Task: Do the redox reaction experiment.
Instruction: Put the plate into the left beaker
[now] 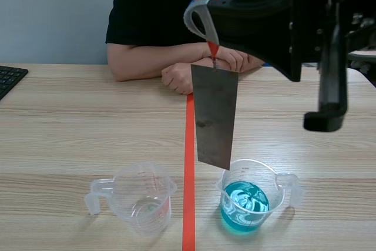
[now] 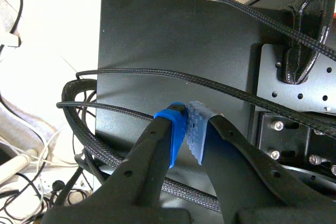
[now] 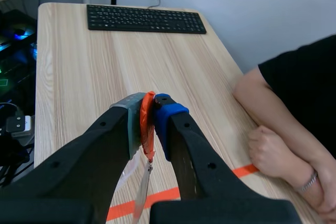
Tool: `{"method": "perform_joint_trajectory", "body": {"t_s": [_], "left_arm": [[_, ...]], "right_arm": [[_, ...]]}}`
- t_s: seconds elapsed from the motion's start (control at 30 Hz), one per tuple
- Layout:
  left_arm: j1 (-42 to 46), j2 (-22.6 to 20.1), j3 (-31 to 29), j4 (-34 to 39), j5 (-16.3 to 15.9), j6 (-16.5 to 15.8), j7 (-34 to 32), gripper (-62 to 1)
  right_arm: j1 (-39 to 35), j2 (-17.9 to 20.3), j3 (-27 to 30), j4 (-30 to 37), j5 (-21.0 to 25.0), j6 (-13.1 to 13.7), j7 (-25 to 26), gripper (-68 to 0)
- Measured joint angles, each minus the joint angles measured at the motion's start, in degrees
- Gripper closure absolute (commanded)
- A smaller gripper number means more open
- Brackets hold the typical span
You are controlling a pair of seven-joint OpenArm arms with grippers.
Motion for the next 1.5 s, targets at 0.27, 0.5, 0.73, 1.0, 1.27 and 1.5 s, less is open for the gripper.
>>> {"method": "perform_joint_trajectory", "body": {"t_s": [0.27, 0.5, 0.73, 1.0, 1.27, 1.5], "left_arm": [[0.0, 0.0, 0.0, 0.0, 0.0, 0.0, 0.0, -2.7], [0.0, 0.0, 0.0, 0.0, 0.0, 0.0, 0.0, -2.7], [0.0, 0.0, 0.0, 0.0, 0.0, 0.0, 0.0, -2.7], [0.0, 0.0, 0.0, 0.0, 0.0, 0.0, 0.0, -2.7], [0.0, 0.0, 0.0, 0.0, 0.0, 0.0, 0.0, -2.7], [0.0, 0.0, 0.0, 0.0, 0.0, 0.0, 0.0, -2.7]], "right_arm": [[6.0, -0.2, -7.9, 0.0, -3.7, -2.7, 1.7, -0.7], [11.1, -1.3, -11.5, -2.7, -5.5, -4.3, 3.8, -0.6], [14.9, -5.2, -16.2, -9.1, -7.3, -4.6, 3.7, -0.7], [19.3, -9.4, -23.5, -11.9, -11.0, -4.6, 3.9, -0.7], [19.9, -12.8, -26.0, -13.3, -13.4, -4.6, 3.9, -0.7], [19.9, -14.2, -27.8, -14.4, -13.7, -4.6, 3.9, -0.7]]}}
